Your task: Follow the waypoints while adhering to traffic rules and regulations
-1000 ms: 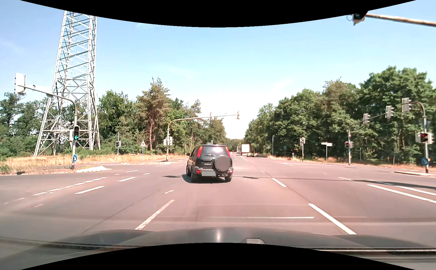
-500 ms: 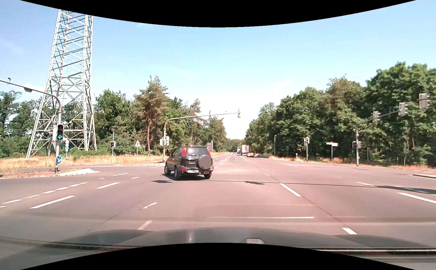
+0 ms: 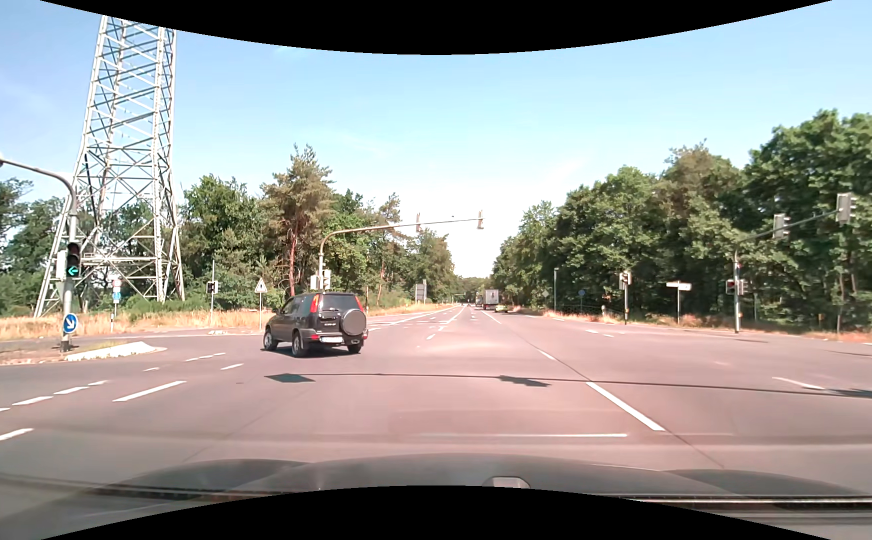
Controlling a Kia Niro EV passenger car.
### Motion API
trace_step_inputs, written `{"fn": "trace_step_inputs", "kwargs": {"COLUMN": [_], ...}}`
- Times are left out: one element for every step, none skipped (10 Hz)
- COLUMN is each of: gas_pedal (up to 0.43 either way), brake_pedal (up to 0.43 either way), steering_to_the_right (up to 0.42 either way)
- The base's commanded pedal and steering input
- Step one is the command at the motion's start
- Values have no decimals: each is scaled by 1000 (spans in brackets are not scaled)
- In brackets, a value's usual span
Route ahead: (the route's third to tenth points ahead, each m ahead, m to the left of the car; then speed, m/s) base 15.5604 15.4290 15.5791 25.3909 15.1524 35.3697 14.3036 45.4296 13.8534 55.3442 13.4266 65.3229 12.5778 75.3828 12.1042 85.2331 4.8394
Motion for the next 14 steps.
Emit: {"fn": "trace_step_inputs", "kwargs": {"gas_pedal": [220,209,189,189,189,177,157,150,138,130,130,118,98,87], "brake_pedal": [0,0,0,0,0,0,0,0,0,0,0,0,0,0], "steering_to_the_right": [-27,-40,-52,-63,-70,-79,-88,-101,-123,-145,-161,-174,-188,-201]}}
